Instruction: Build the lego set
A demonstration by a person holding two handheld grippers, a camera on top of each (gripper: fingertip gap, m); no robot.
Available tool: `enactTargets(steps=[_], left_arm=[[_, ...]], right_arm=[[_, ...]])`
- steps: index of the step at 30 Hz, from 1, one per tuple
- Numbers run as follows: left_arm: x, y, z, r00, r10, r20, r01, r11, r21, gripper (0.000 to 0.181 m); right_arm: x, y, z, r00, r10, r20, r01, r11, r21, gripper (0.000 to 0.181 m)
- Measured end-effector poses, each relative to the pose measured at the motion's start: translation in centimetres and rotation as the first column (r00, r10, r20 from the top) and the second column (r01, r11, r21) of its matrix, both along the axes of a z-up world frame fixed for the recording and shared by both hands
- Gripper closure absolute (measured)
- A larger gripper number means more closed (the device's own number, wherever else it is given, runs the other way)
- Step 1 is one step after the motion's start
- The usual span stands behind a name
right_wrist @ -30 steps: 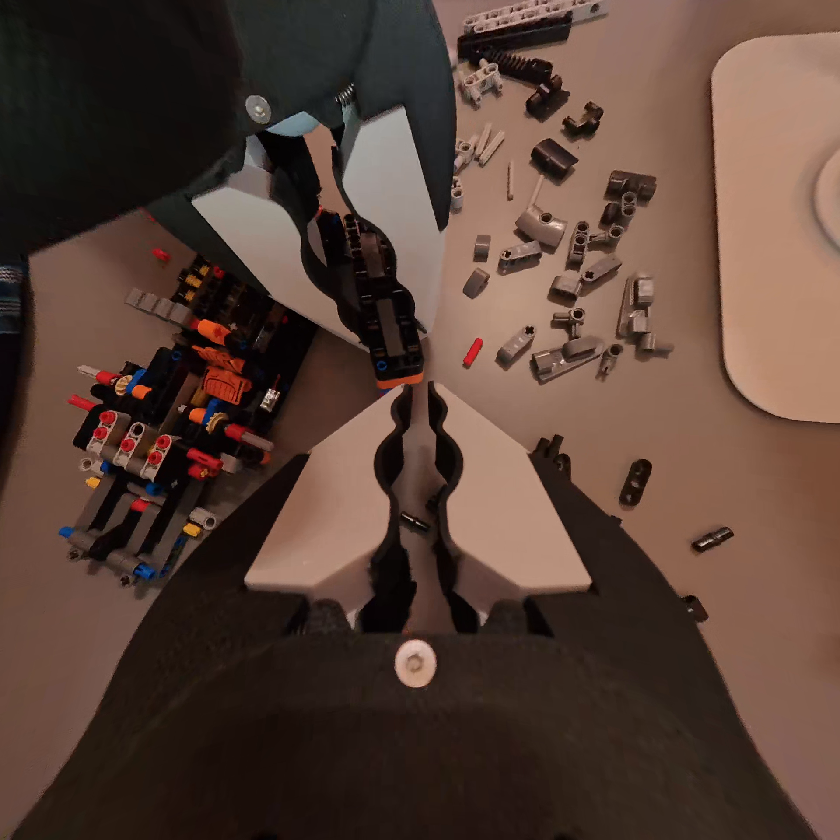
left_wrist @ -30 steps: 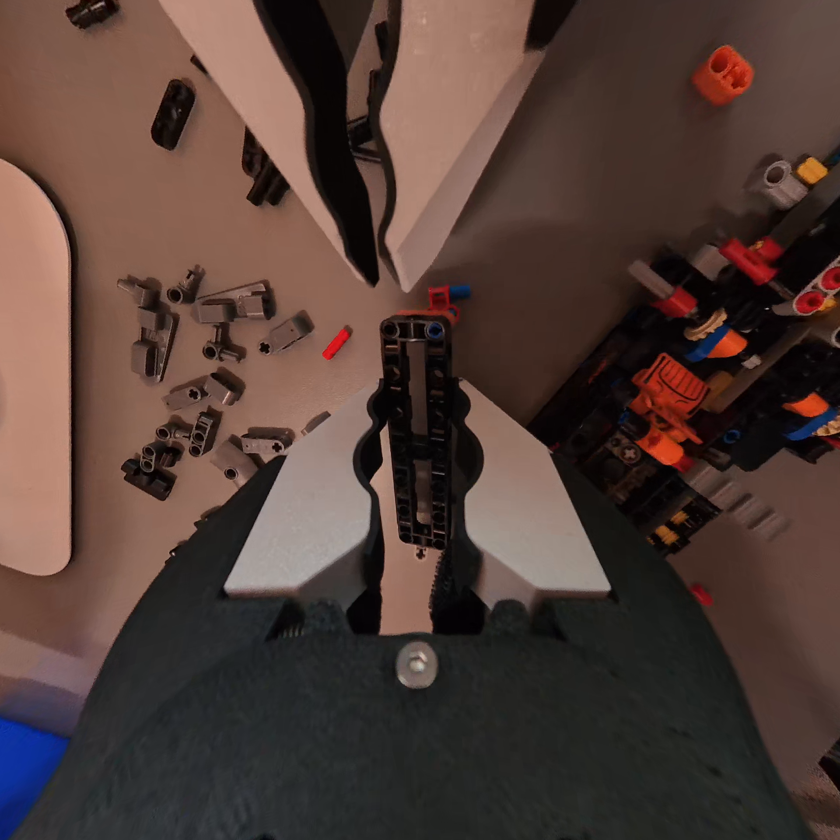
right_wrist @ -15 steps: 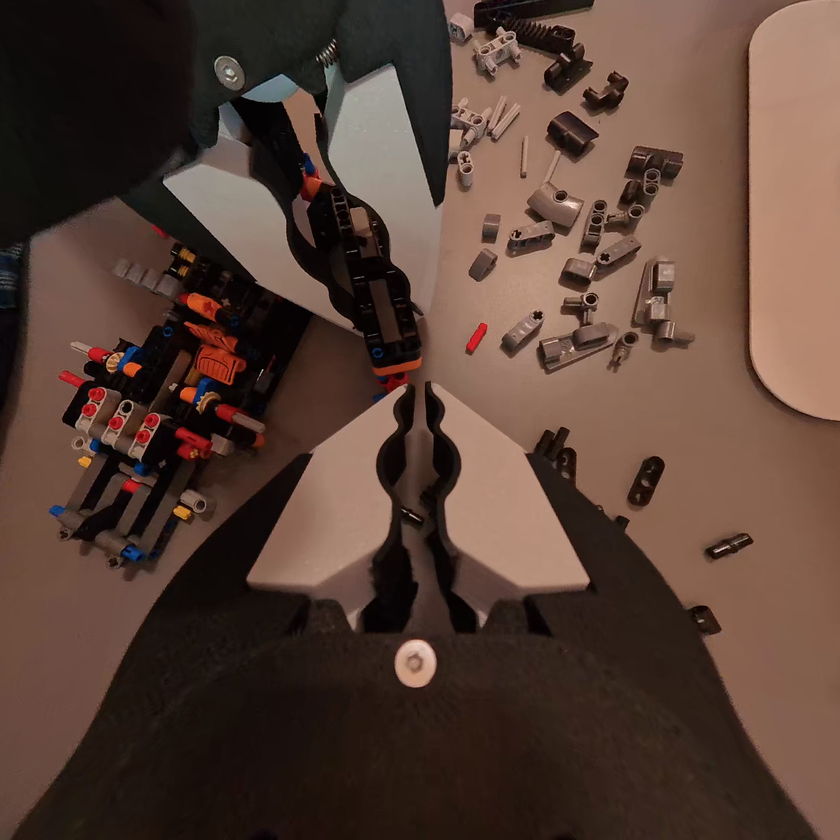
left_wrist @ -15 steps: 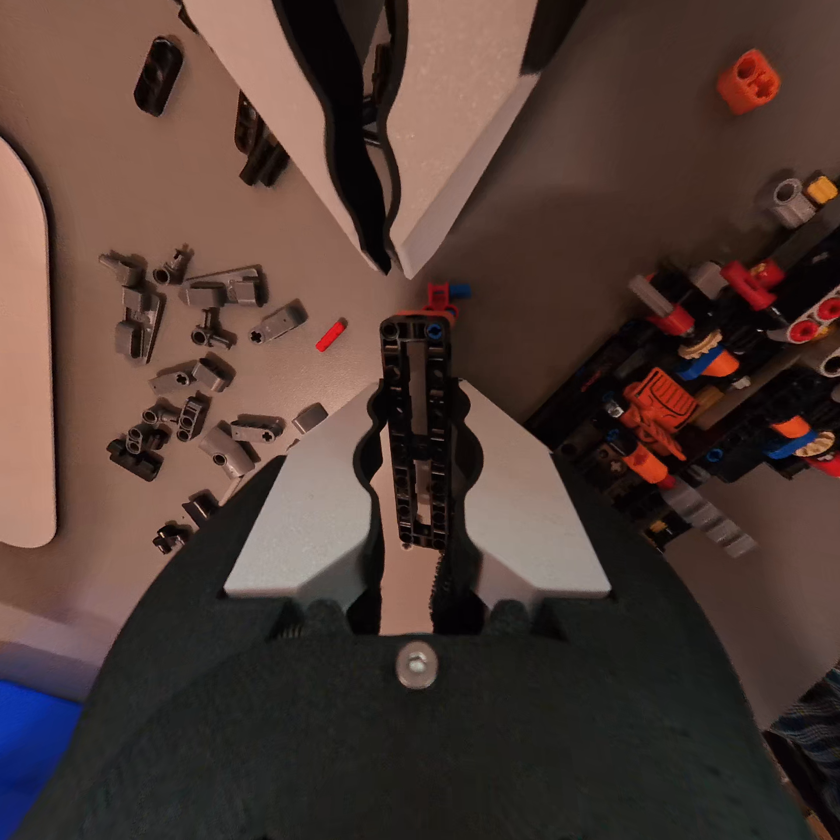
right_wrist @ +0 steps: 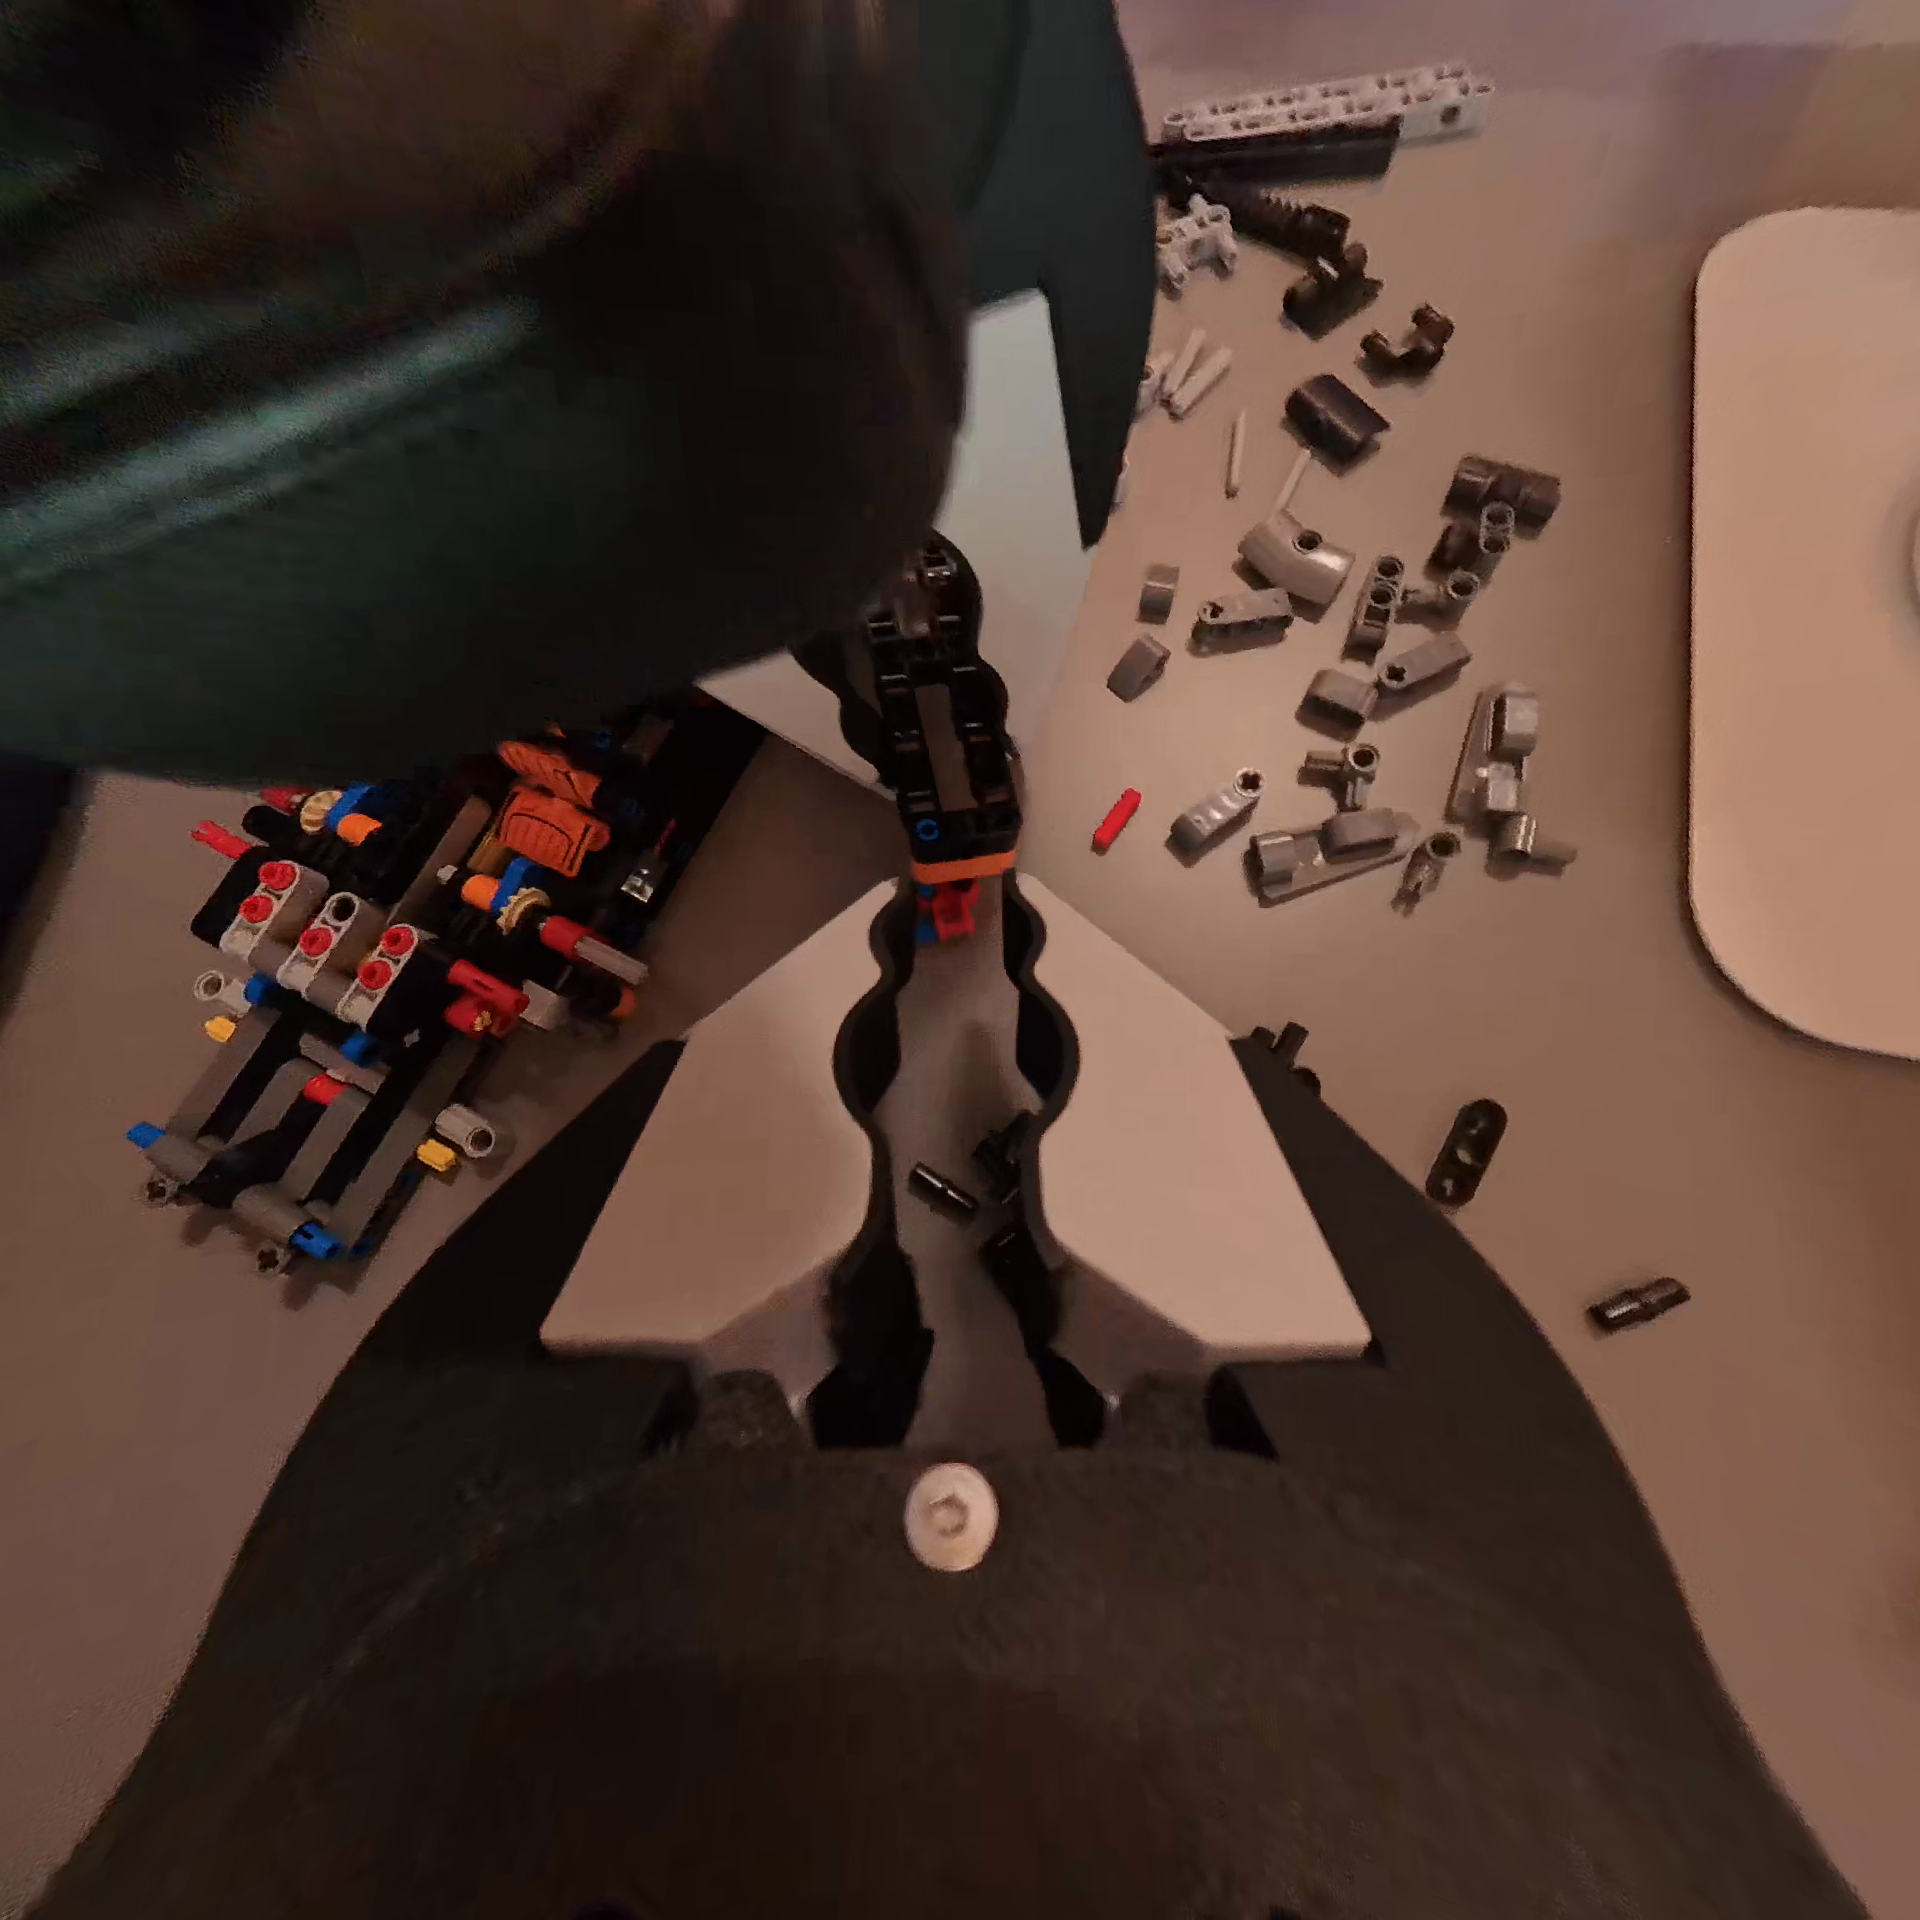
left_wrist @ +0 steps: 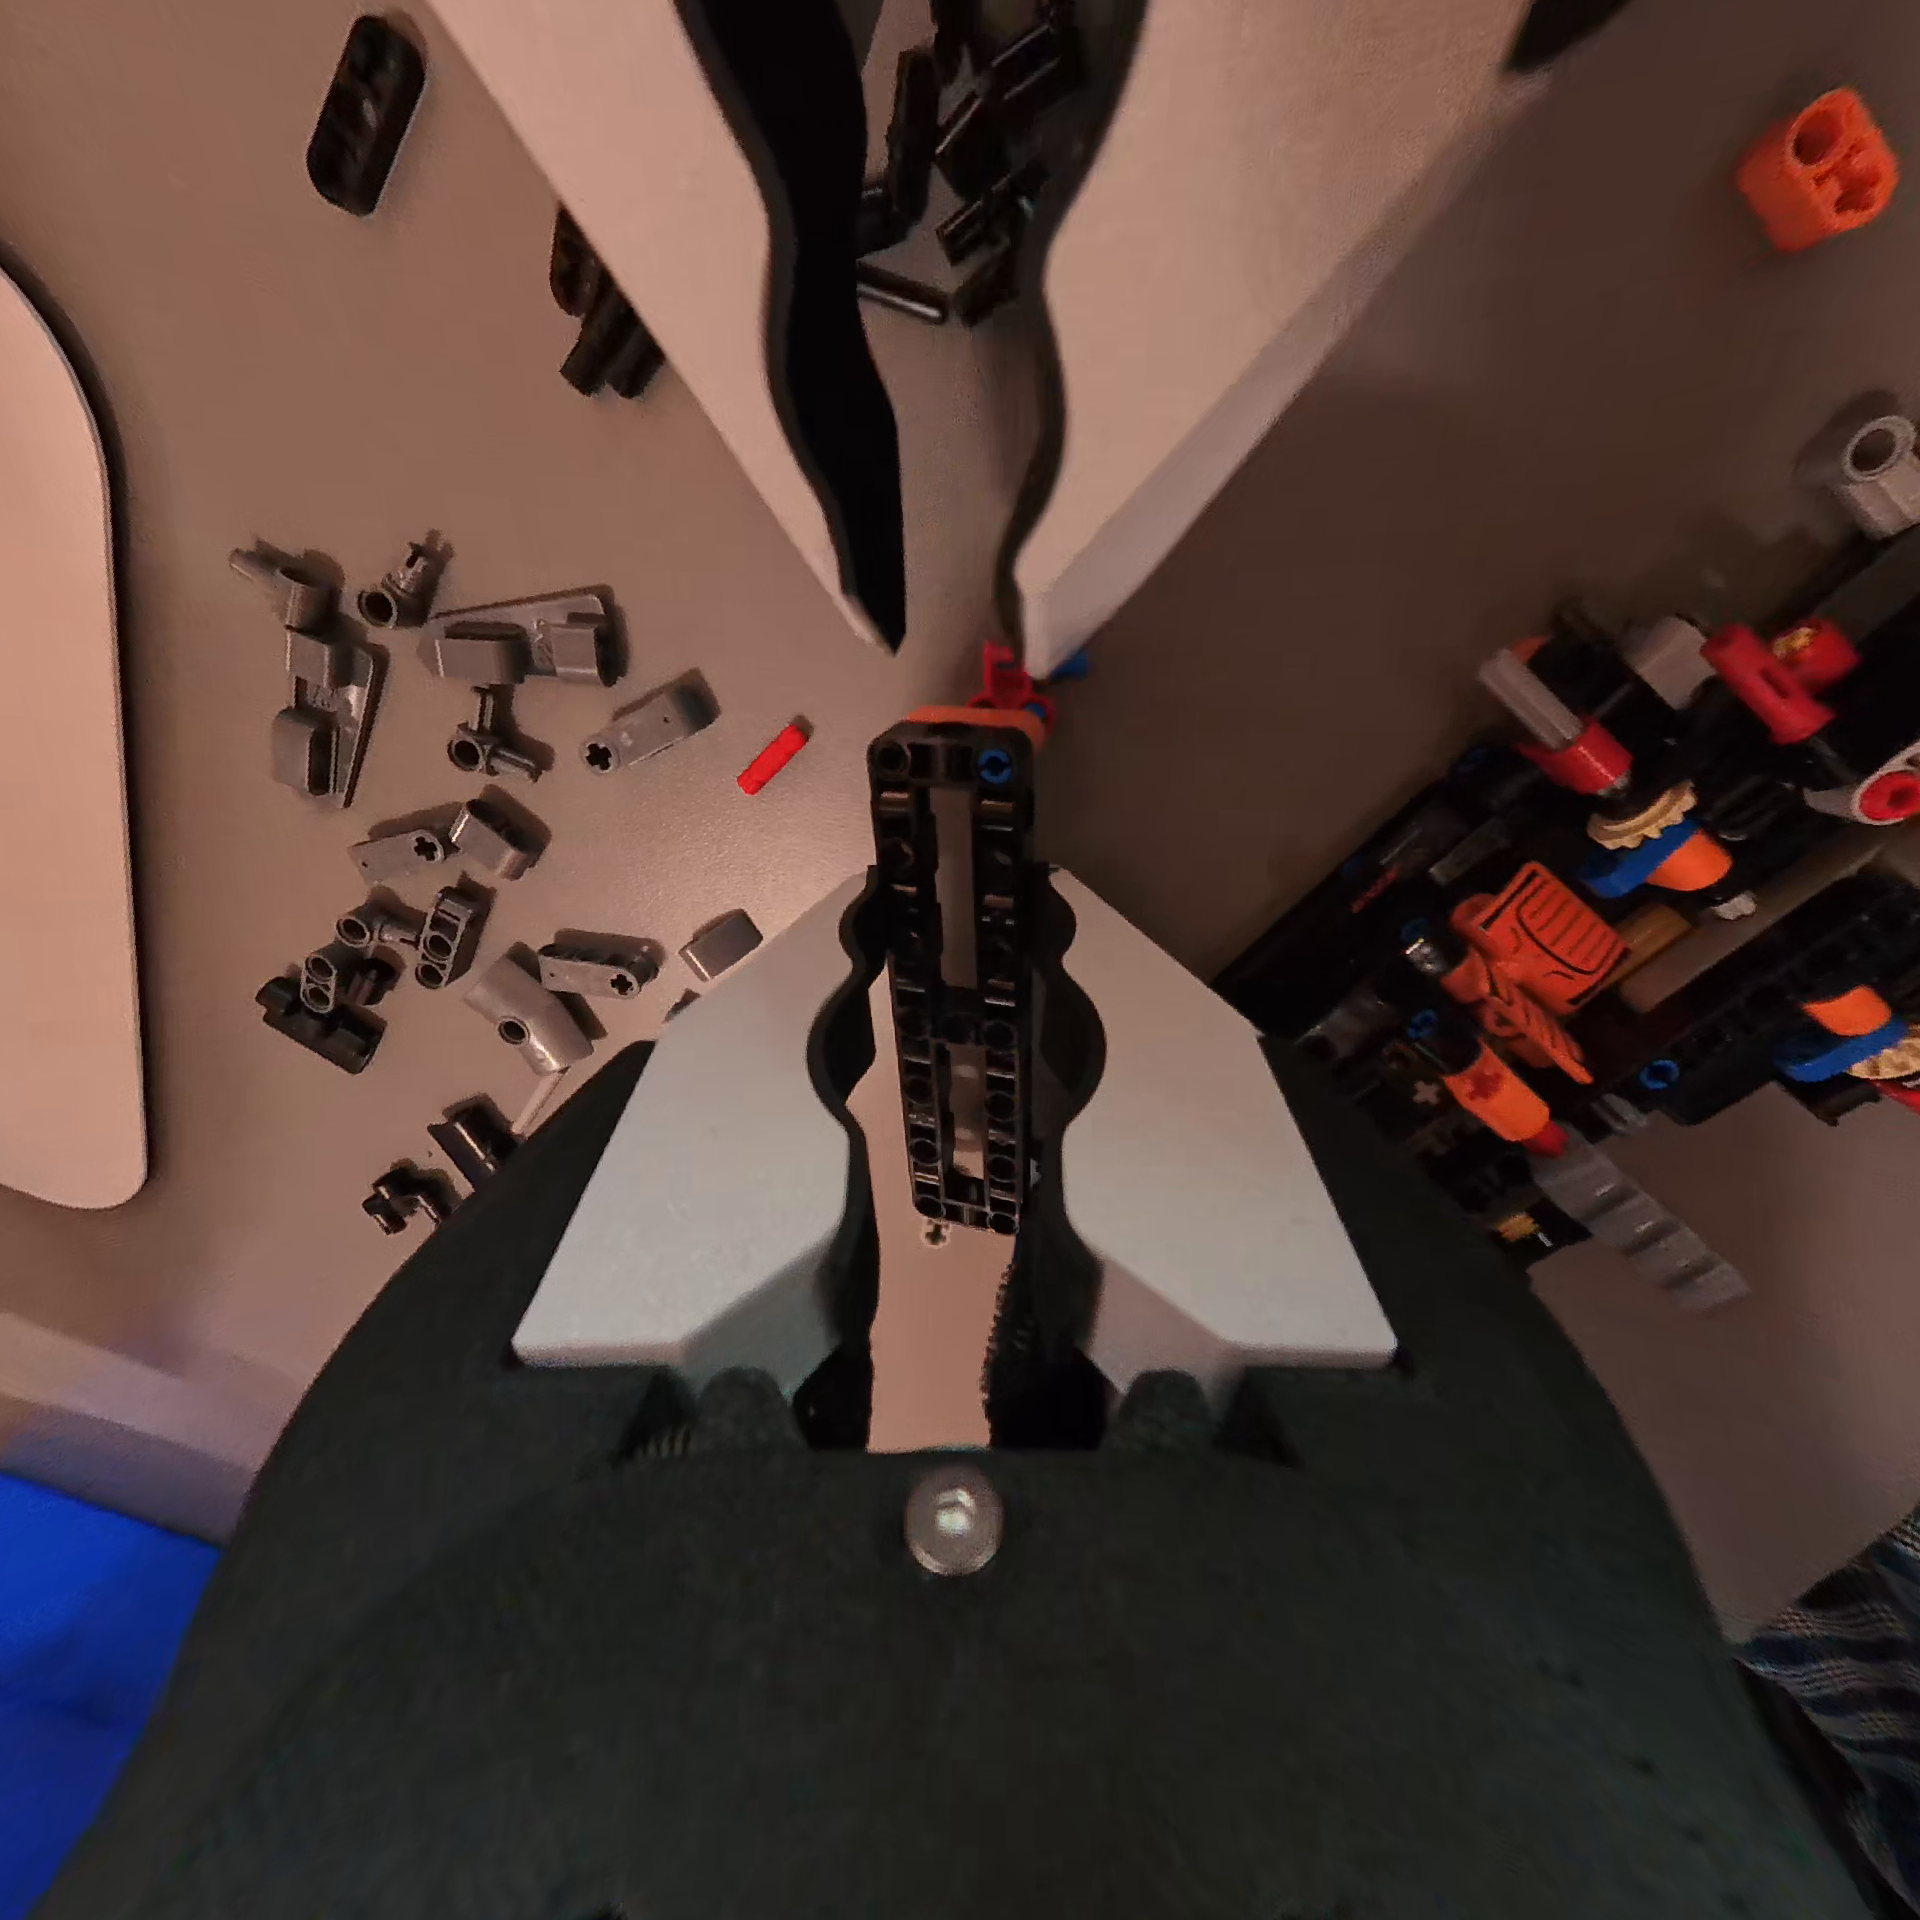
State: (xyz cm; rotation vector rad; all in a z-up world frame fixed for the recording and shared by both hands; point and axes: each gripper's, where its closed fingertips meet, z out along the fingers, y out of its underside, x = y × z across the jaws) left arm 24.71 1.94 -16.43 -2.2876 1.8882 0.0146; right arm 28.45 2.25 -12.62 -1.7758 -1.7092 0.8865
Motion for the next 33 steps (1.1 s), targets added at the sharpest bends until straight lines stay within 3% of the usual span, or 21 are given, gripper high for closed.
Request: enactTargets(steps=[10,13,28,33], left_arm=[[0.0,0.1,0.0,0.999,-0.023,-0.038,0.023,1.000,0.013,0.154],[-0.1,0.4,0.1,0.997,-0.029,-0.067,0.031,0.999,0.031,0.154],[-0.3,0.6,0.2,0.973,-0.084,-0.213,0.107,0.989,0.099,0.154],[0.0,0.4,0.4,0.983,-0.077,-0.169,0.090,0.993,0.075,0.153]], right_arm=[[-1.8,0.3,-1.7,0.997,0.063,0.035,-0.063,0.998,0.001,0.149],[-2.0,0.0,-1.9,0.994,0.099,0.037,-0.099,0.995,-0.016,0.159],[-1.8,0.0,-1.9,0.993,0.119,-0.021,-0.117,0.992,0.048,0.159],[-1.6,-0.1,-1.9,0.991,0.123,-0.051,-0.121,0.992,0.045,0.159]])
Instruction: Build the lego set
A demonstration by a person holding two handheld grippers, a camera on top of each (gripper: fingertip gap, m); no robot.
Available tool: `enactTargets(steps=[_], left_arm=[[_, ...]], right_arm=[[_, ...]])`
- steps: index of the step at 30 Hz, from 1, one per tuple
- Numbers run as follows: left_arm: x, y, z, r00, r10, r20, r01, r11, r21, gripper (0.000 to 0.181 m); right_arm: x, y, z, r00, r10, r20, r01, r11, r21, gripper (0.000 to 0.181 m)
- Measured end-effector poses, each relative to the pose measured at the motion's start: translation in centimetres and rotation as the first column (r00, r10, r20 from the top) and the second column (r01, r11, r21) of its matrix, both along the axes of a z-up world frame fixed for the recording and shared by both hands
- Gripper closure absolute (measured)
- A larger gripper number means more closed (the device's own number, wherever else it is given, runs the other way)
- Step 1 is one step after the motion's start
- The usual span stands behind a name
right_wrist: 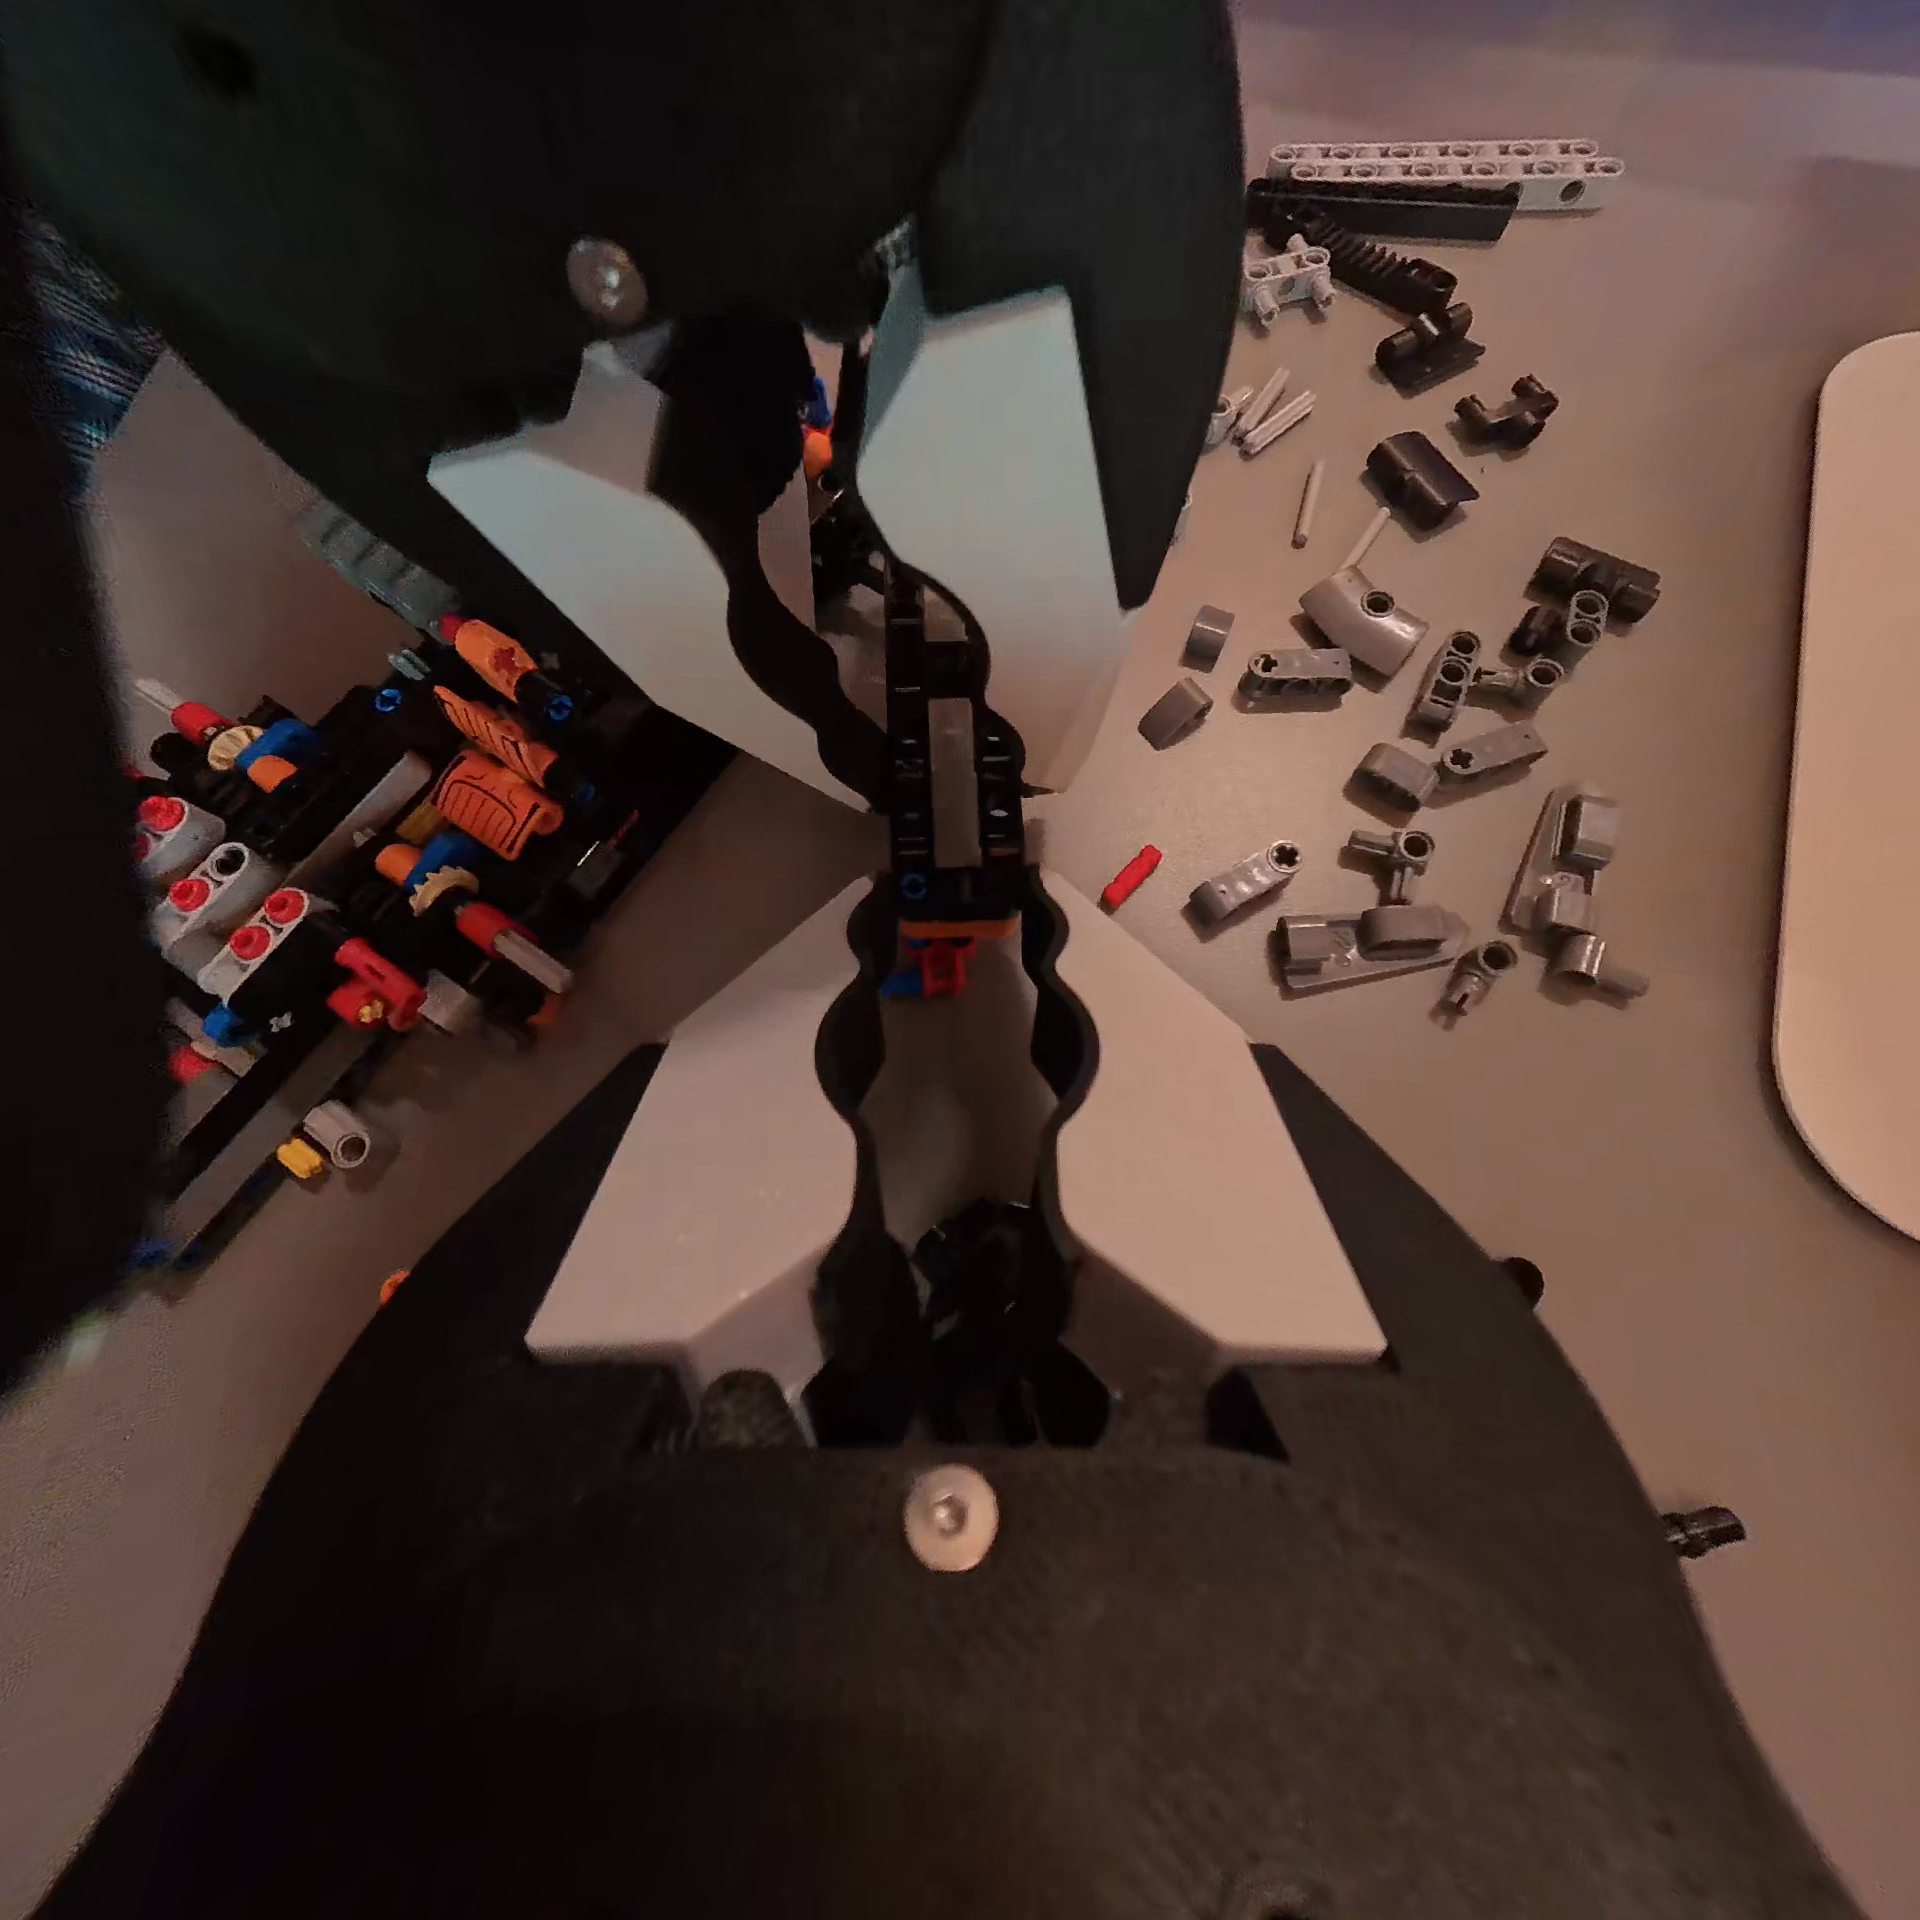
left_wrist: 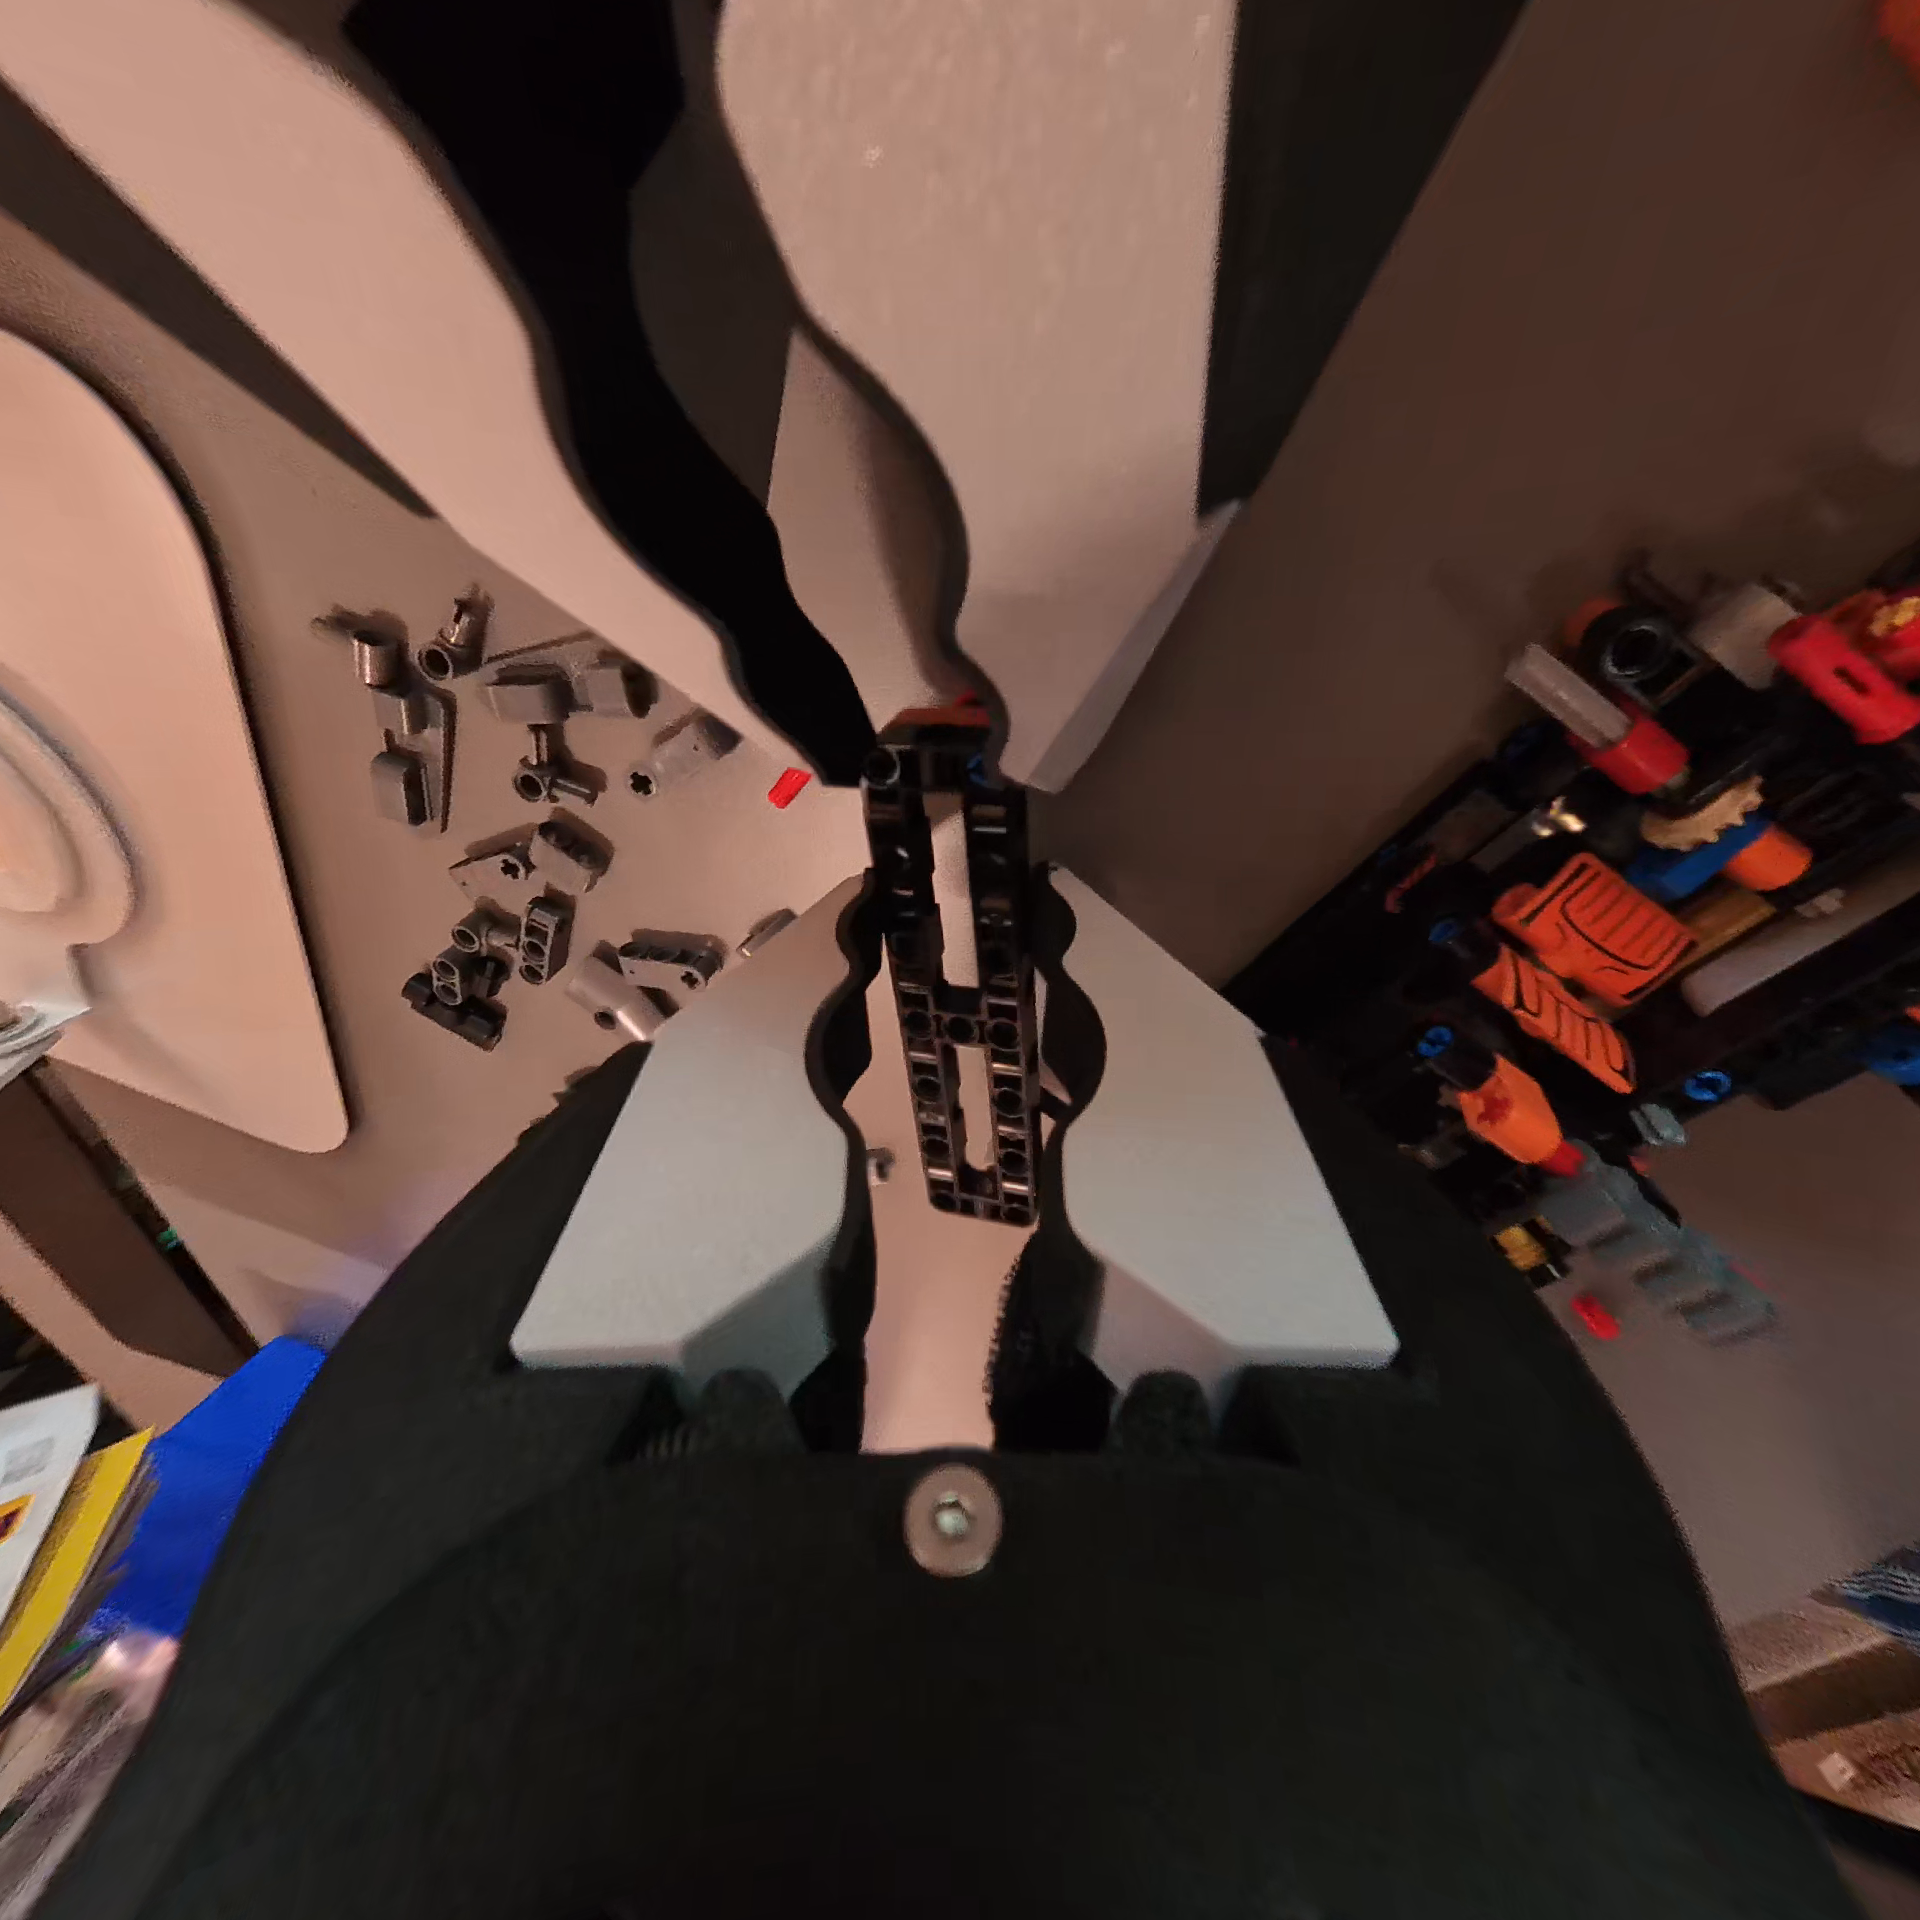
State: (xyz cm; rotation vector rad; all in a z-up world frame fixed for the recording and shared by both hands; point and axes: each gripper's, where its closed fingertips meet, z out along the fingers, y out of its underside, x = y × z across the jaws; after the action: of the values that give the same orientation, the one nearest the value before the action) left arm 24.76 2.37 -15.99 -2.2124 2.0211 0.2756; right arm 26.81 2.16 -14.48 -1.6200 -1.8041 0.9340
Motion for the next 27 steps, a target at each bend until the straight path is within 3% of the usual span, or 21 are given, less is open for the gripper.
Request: enactTargets(steps=[11,18,27], left_arm=[[-0.10,-0.76,0.11,0.992,-0.059,0.109,0.072,0.990,-0.120,0.145],[0.53,-0.58,-0.17,0.971,0.008,0.237,0.037,0.981,-0.188,0.154],[0.38,-0.29,-0.12,0.990,-0.023,0.137,0.041,0.990,-0.134,0.154]], right_arm=[[0.00,-0.04,0.01,1.000,0.005,-0.015,-0.005,1.000,-0.011,0.159],[0.06,-0.02,0.00,1.000,0.006,-0.020,-0.006,1.000,0.010,0.159],[0.37,0.02,0.53,1.000,0.012,-0.020,-0.012,1.000,-0.007,0.159]])
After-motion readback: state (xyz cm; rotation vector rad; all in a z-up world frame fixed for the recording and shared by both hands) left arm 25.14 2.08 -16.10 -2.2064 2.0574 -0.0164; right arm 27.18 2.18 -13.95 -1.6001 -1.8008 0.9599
